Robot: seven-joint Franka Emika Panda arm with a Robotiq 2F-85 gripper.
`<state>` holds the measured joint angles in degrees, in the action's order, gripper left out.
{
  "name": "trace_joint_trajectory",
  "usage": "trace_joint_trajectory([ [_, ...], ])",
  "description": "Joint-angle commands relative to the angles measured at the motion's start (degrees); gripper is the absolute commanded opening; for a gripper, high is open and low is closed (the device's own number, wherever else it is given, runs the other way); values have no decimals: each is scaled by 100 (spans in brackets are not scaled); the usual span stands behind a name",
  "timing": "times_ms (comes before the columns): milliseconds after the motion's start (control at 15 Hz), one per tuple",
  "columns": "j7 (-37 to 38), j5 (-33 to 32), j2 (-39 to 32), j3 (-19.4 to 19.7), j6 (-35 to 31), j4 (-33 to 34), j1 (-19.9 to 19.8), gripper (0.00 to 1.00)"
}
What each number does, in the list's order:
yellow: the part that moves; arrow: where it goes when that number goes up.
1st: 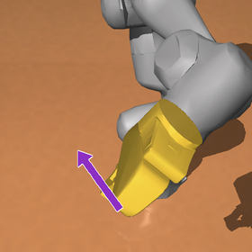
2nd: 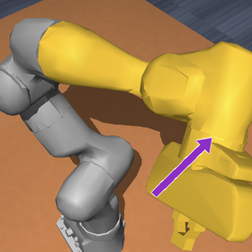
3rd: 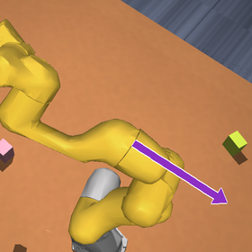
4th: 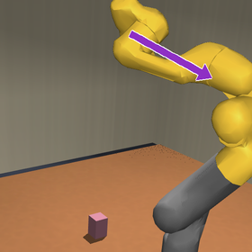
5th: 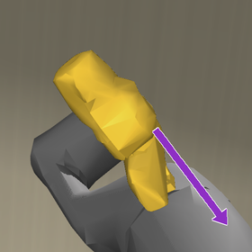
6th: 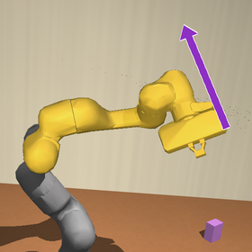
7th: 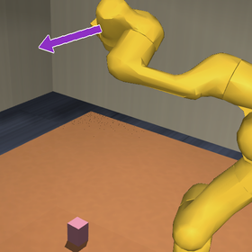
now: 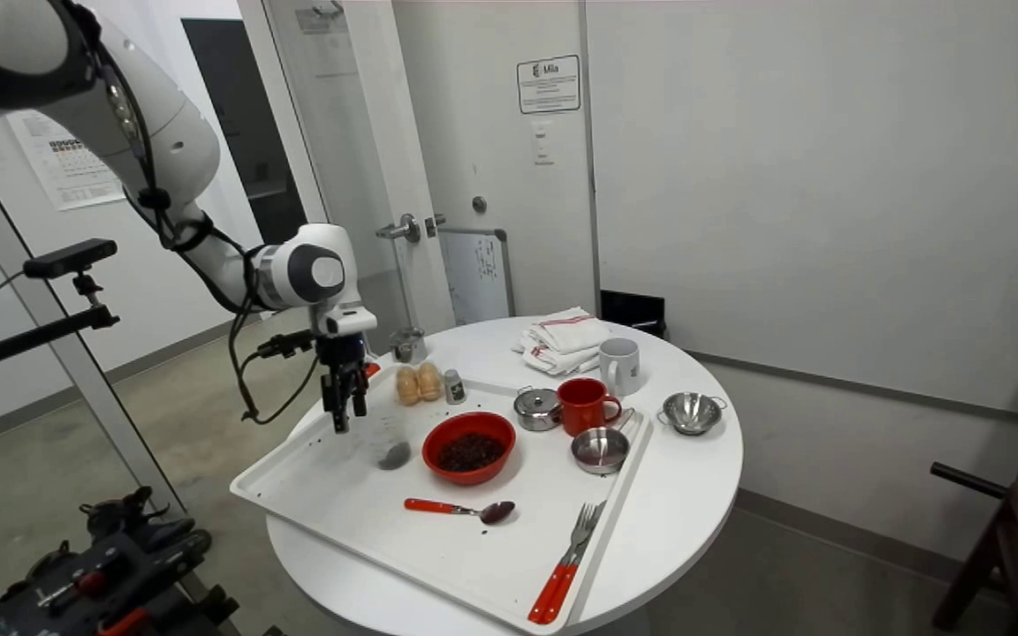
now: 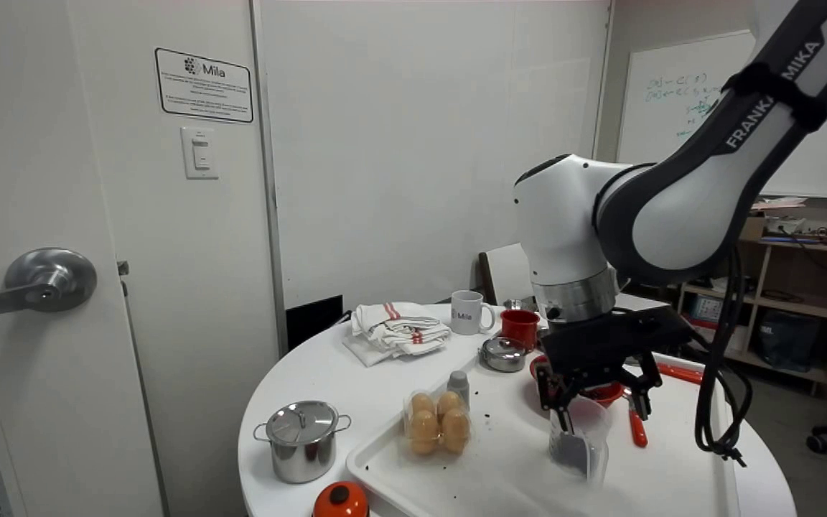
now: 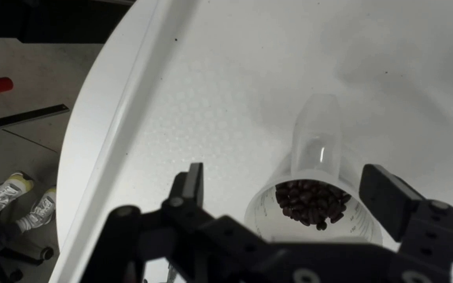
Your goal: Pour the contents of the jug into the bowl
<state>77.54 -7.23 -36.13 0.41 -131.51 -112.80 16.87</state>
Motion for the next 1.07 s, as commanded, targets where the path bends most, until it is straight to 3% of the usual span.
trace_joint_trajectory([
  [0,-172,-111,-234,50,114,286,88,100],
  [200,-289,-86,-339,46,159,394,102,100],
  [267,-308,-79,-369,50,158,423,109,83],
  [333,-350,-70,-392,50,163,450,110,74],
  [933,-495,-13,-459,57,110,555,92,5],
  [1000,-489,36,-415,52,105,549,58,7],
])
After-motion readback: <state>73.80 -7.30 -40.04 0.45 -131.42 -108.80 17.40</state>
